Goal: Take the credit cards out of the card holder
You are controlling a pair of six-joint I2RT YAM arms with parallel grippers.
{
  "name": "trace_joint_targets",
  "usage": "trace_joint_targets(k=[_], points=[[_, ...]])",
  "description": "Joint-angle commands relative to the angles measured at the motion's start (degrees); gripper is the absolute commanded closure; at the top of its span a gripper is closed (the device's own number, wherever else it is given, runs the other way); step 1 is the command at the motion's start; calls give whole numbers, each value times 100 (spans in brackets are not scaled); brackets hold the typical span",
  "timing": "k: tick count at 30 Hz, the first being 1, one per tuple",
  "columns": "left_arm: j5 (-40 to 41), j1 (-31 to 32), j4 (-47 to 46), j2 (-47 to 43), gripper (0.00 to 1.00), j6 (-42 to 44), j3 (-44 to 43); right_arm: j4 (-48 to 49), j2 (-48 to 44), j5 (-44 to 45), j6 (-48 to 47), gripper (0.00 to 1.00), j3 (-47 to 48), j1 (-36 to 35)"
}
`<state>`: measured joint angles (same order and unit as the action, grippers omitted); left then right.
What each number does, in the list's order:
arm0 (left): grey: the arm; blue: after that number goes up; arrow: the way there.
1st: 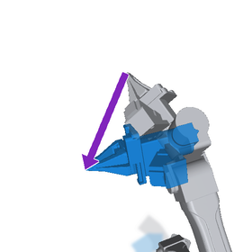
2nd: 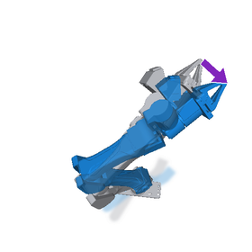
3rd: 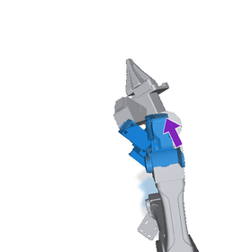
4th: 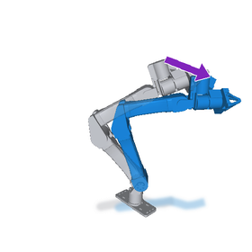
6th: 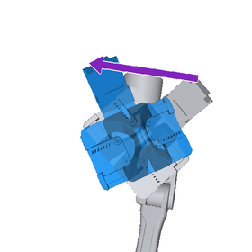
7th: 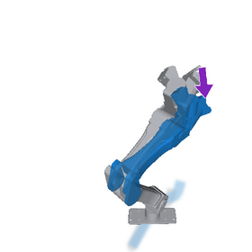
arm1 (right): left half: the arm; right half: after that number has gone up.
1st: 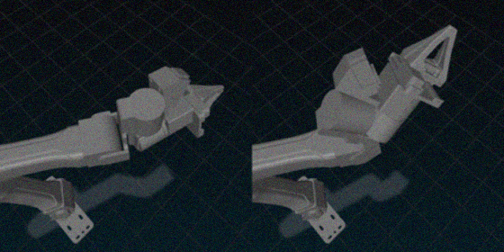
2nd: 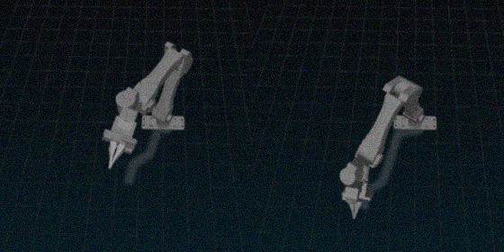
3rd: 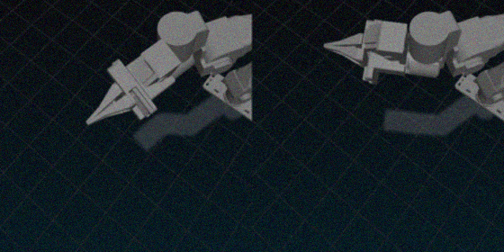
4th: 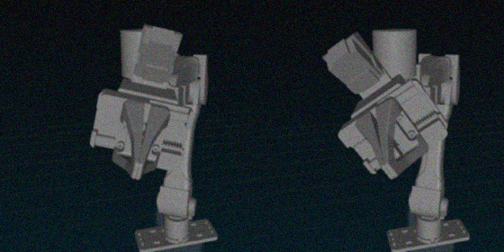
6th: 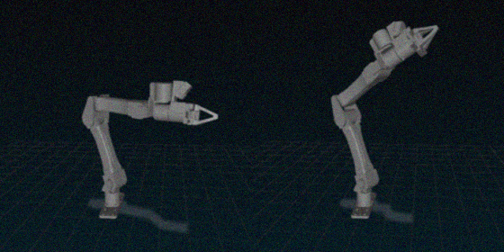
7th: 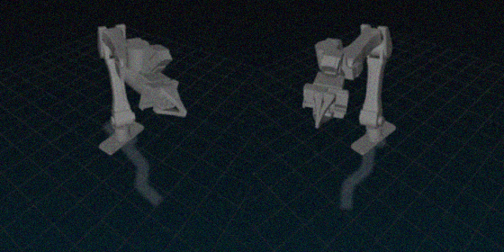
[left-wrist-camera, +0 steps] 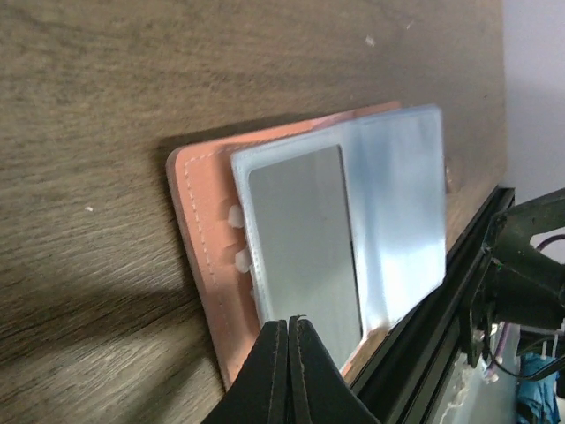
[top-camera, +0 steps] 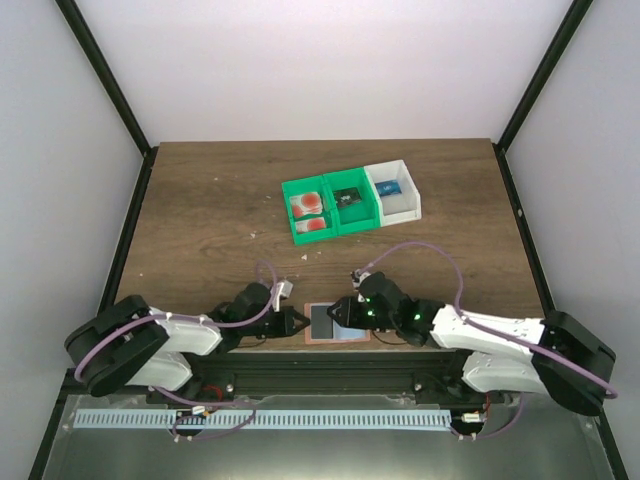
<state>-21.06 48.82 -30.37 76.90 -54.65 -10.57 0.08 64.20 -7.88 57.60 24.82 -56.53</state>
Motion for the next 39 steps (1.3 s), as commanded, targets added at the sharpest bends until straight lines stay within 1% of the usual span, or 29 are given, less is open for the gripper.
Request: trace_joint_targets(k=[1,6,10,14,19,26,30,32,36,38,39], points=[[-228,-21,-518,280,100,149,60,444,365,-159,-79,71,155,-93],[-150,-16,-455,422,100,222,65,369,894,-162,-127,71,186,-94],[-51,-20,-409,416,100,244,107,752,1148,-329,-43,71,11,-95],[-52,-19,-476,456,100,250,136,943,1287,-325,49,75,-90,-90],[21,-14,-538,391,100,209,240,776,1330,-179,83,78,-60,-95],[5,-2,-477,451,100,262,186,490,1227,15,86,76,3,-94],[26,0,-408,209,100,170,138,552,1286,-21,85,76,-2,-95],[5,21,-218,29,100,131,87,595,1346,-58,87,76,-11,-95],[15,107,16,-163,95,156,-94,688,1393,-70,123,76,-61,-95],[69,112,48,-119,96,205,-115,731,1390,-88,132,76,-88,-90],[109,114,56,-56,99,219,-110,744,1385,-87,134,76,-91,-92]])
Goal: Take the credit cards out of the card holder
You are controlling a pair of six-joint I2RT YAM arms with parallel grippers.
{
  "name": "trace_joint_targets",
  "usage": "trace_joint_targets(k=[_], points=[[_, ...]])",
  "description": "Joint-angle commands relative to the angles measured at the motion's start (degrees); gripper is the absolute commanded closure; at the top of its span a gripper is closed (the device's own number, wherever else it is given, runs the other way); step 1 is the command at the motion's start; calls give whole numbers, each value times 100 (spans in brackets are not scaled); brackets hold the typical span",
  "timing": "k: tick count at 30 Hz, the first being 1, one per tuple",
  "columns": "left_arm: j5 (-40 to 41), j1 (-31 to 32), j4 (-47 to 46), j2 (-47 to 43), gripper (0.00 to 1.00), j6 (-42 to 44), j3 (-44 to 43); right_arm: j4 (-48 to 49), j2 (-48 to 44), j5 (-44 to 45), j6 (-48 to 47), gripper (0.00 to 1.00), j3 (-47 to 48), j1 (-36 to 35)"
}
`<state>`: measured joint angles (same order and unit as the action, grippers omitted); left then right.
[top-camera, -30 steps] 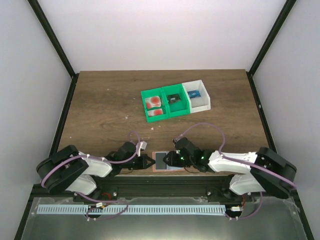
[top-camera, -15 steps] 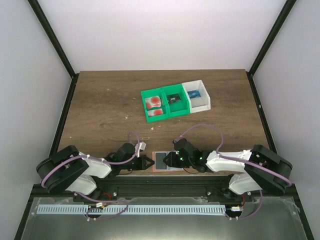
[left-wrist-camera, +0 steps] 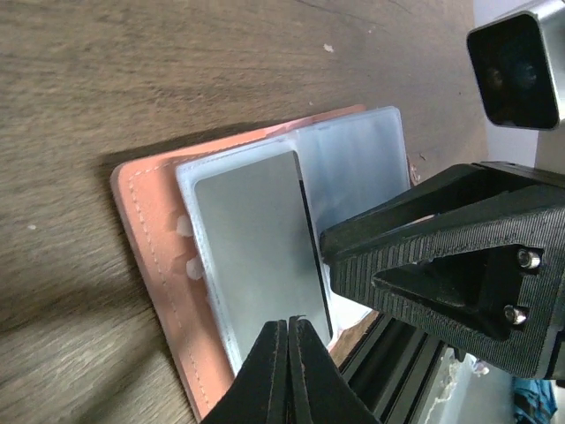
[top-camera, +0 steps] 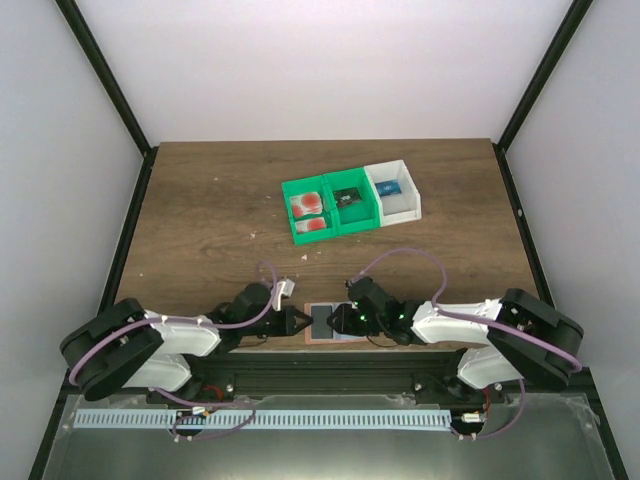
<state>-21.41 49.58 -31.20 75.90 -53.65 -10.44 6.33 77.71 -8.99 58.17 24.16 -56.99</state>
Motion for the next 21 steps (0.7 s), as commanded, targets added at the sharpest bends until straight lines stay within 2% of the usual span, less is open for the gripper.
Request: trace_joint_targets(k=[1,6,14,21], points=[[210,37,149,119,100,118,-107,117,34,30,80,76,-29,-49],[363,30,-112,535,100,53,82,89,12,38,80,76,-46,-49],[-86,60,-864,1313,100,50,71,120,8,70,95,75,-56,-49],[45,61,-584,1226,100,93,70,81,-128,146,131,74,-91,-49]])
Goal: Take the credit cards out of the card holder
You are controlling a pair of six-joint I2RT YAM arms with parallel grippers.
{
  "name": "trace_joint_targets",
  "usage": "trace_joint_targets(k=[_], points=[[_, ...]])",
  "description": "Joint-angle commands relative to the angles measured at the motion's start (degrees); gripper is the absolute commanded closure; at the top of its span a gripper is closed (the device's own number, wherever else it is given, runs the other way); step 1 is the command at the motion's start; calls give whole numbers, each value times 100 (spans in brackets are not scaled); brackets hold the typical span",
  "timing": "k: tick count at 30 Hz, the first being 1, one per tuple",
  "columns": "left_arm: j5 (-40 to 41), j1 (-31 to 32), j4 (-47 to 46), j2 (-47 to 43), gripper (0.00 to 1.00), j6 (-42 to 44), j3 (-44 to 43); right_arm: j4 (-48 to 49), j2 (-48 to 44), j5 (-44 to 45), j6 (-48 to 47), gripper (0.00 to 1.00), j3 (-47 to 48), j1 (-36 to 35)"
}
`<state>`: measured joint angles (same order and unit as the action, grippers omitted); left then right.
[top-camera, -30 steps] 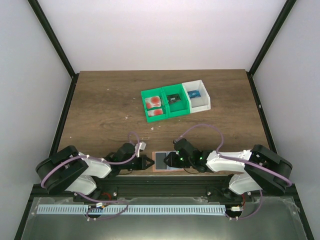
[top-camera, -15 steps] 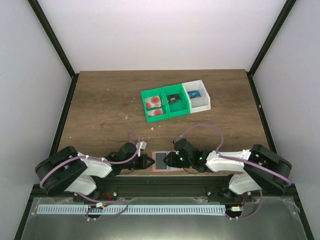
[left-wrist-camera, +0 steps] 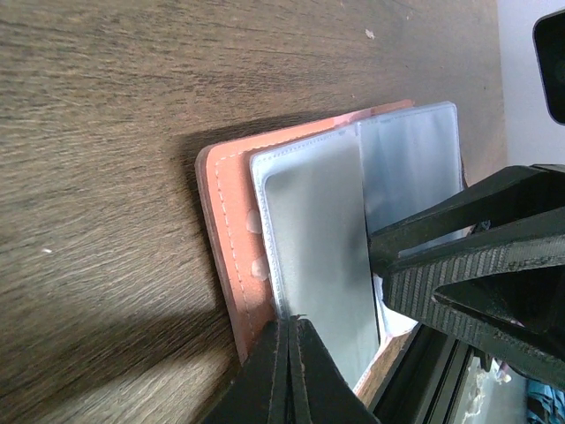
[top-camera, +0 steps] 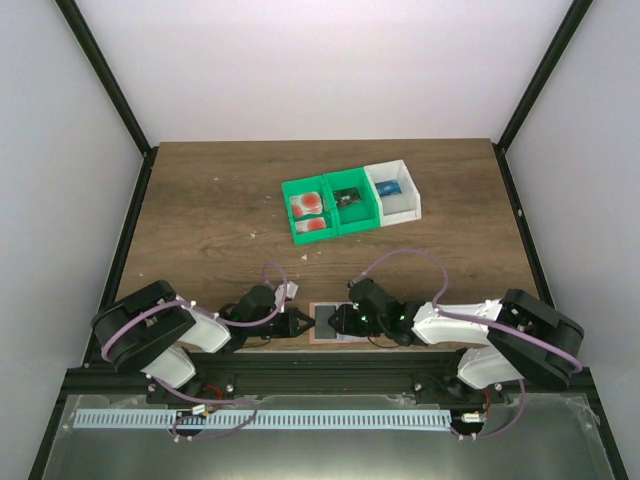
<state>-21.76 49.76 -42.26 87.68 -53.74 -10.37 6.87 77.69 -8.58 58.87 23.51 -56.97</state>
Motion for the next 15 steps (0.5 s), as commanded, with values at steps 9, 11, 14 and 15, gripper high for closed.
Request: trace_joint_targets(k=[9,11,14,15], points=[[587,44,1473,-519,100,318,-62,-230,-351,320,-18,72,13,-51],[545,48,1426,-495,100,292,-62,-148,-207,236,-4,72,10,-50],[533,43,1395,-577,100,204,-41,-111,-108,182,-14,73,42,-47],[525,47,1366,-649,100,148,-23,-120,-105,188,-36,73,52,-50]])
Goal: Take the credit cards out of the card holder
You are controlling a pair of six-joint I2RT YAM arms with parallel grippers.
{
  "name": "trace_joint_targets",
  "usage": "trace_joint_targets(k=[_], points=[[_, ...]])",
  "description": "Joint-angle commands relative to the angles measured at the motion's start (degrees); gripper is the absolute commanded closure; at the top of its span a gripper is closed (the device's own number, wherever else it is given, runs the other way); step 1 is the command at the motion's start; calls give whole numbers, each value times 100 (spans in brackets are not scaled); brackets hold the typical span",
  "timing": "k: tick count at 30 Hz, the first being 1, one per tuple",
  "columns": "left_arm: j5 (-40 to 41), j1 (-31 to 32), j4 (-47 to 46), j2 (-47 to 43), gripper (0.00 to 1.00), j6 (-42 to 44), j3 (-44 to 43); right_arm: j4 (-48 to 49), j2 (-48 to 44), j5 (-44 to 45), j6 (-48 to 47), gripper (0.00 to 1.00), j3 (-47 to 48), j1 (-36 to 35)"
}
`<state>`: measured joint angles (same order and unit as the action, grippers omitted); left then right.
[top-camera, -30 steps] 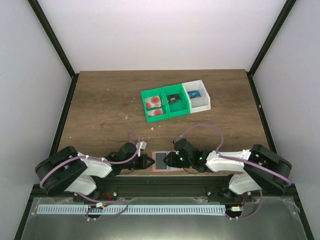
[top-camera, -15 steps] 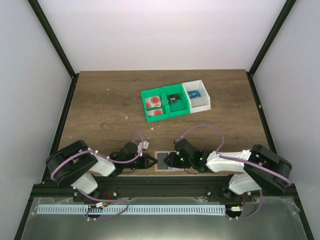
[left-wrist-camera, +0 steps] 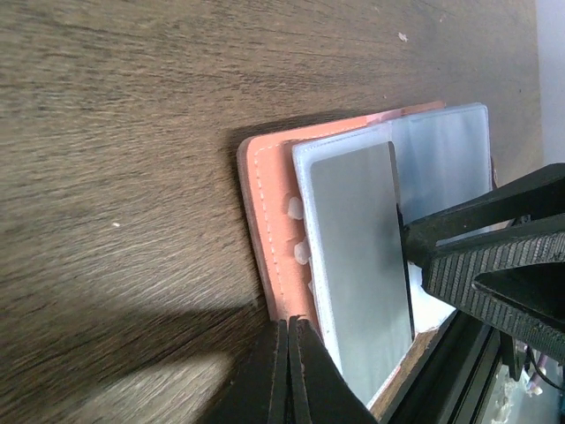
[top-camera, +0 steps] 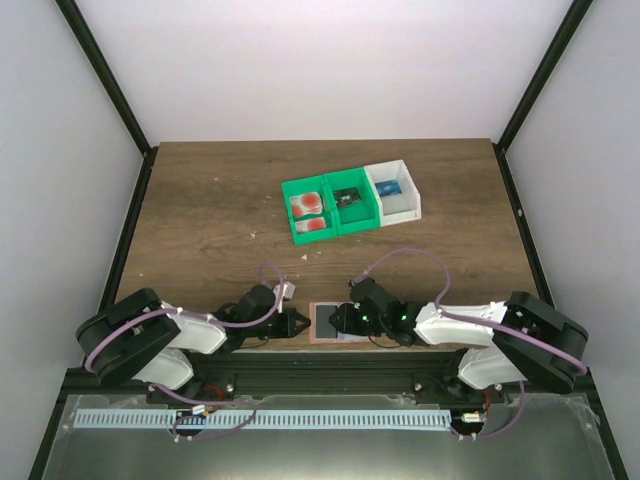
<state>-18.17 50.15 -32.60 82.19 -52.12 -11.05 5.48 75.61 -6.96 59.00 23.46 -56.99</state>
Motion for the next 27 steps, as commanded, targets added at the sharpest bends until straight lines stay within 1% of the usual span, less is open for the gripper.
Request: trace_joint_targets(k=[1,6,11,13,18,23,27], points=[[128,11,361,-186,100,-45,52,11,97,43,-55,73,54,-48],[15,16,611,-472,100,-14,-172,-24,-29,135,-15,73,30,-49],[-93,118,412,-547,100,-77,-267,-64,-167,190,-3,73,2,-49],[-90,141,412,-428,100,-46,-330,-51,-186,196,13,73,-20,-49],[-222,183,-25,-42,100,-28,-333,-48,-193,230,25,73,-34,-48],[-94,189,121,371,100,104,-383,-86,-149,307,33,73,-44,-49],[-63,188,116,534,100,104,-337,-89,-63,329,32,73,-58,-49]])
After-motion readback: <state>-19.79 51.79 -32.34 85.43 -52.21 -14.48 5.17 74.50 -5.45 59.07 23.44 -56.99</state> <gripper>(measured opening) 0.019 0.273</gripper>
